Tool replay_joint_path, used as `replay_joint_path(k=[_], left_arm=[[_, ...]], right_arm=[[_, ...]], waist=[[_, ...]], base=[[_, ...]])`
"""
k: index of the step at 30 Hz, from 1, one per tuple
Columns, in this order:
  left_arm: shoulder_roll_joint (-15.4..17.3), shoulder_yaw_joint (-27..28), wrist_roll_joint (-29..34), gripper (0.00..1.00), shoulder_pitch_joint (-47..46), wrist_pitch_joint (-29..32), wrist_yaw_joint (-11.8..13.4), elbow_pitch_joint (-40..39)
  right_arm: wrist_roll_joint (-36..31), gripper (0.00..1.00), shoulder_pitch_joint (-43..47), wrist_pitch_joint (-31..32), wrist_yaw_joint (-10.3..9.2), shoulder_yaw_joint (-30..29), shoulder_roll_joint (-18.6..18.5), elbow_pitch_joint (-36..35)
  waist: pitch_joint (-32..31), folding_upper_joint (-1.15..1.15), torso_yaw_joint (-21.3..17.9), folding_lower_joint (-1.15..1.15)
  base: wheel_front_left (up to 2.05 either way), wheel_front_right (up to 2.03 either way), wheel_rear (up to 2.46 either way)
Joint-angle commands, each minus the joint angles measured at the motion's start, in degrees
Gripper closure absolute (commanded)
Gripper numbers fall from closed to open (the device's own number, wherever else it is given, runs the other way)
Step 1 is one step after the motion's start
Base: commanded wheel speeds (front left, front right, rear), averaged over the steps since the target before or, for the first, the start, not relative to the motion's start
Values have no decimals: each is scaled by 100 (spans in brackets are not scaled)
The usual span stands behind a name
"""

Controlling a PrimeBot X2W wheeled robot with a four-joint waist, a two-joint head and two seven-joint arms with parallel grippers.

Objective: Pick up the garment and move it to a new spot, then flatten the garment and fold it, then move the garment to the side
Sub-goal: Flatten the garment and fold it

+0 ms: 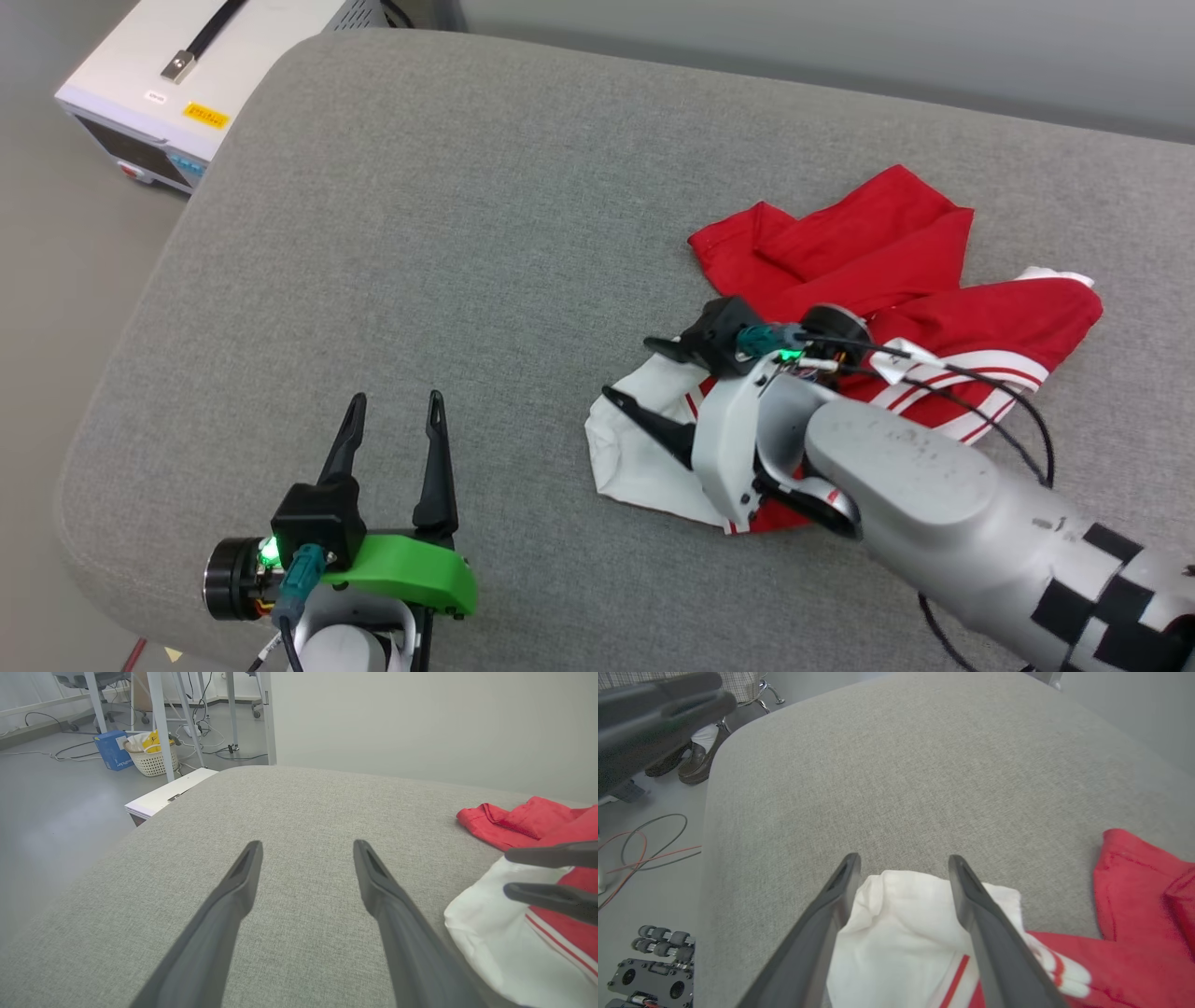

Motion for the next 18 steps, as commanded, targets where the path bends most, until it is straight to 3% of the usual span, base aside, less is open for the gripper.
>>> replay_joint_path(k=[1, 6, 10, 14, 18], left_arm=[[-24, 34, 81, 0, 80, -33, 9, -5], [-24, 111, 168, 0, 198, -33, -27, -91], [-24, 130, 188, 0, 262, -33, -23, -140], [-24, 121, 197, 0, 306, -33, -33, -163], [-24, 104, 205, 0, 323, -33, -32, -170]], right_arm=[[-66, 0, -163, -146, -5, -70, -168, -118], [-381, 0, -374, -441, -5, -664, -895, -618], [-619, 0, -386, -239, -5, -1267, -1547, -1045], [-617, 0, -320, 529, -5, -1572, -2249, -1627], [-185, 0, -260, 1663, -5, -1571, -2911, -2312]], waist=[[-181, 0, -131, 0], [-345, 0, -250, 0], [-401, 0, -314, 0], [-419, 0, -354, 0], [-414, 0, -368, 0]], base=[[0, 0, 0], [0, 0, 0], [0, 0, 0], [0, 0, 0], [0, 0, 0]])
